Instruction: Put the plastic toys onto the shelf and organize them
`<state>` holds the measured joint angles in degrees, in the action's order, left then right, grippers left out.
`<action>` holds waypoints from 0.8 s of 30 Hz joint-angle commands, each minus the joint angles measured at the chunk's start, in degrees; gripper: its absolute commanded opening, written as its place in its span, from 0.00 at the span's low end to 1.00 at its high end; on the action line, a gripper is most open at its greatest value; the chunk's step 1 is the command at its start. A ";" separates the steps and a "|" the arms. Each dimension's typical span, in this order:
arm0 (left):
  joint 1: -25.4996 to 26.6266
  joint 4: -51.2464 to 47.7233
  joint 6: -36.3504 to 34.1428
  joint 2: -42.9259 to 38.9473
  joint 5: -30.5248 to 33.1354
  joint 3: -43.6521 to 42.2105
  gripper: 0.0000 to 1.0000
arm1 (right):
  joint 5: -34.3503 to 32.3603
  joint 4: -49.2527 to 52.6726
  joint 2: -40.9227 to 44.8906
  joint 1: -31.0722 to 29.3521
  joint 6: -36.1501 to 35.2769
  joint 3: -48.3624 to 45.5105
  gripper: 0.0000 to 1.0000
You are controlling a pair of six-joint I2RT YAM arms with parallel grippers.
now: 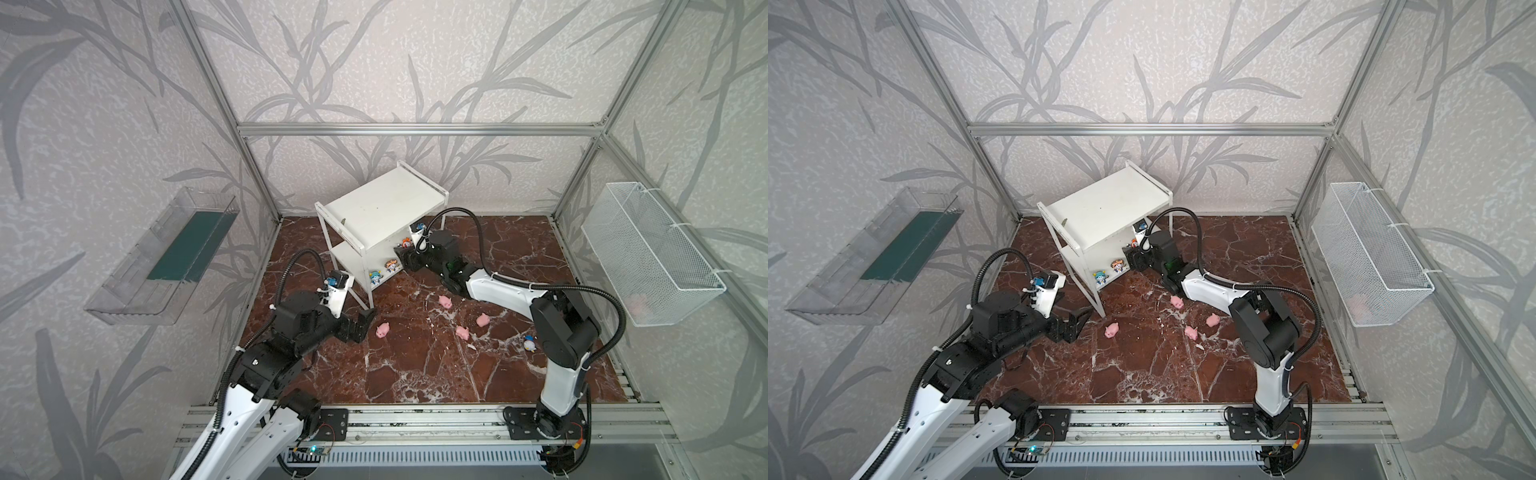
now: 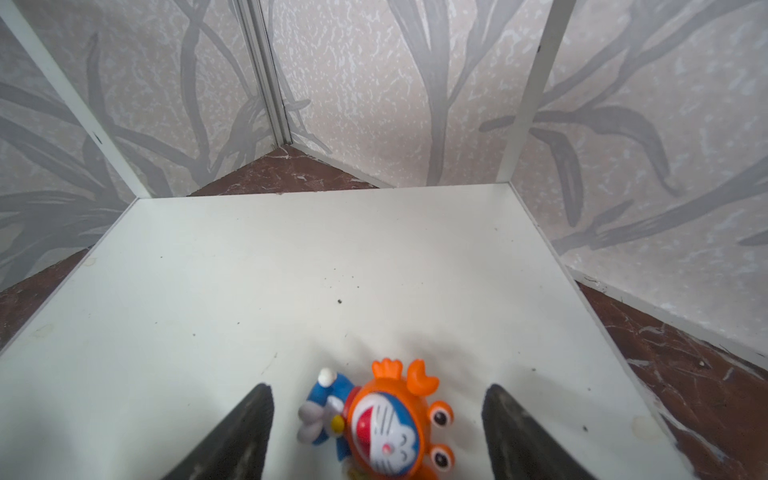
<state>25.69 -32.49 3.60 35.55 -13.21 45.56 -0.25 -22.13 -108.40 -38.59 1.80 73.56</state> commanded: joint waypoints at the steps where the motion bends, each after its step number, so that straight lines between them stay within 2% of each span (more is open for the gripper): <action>1: -0.29 0.67 -0.37 -0.04 -0.50 -0.65 0.99 | -2.22 0.60 -1.39 -0.32 -0.18 1.77 0.74; 12: -0.31 0.67 -0.38 -0.04 -0.70 -0.58 0.99 | -1.68 -2.03 0.45 -0.39 -1.14 -0.99 0.57; 24: -0.30 0.64 -0.21 -0.05 -0.81 -0.67 0.99 | -0.77 -7.51 4.69 -0.35 -3.47 -6.54 0.50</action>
<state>25.69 -32.49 3.62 35.55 -13.47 45.56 -1.39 -26.37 -106.98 -38.76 -0.10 68.86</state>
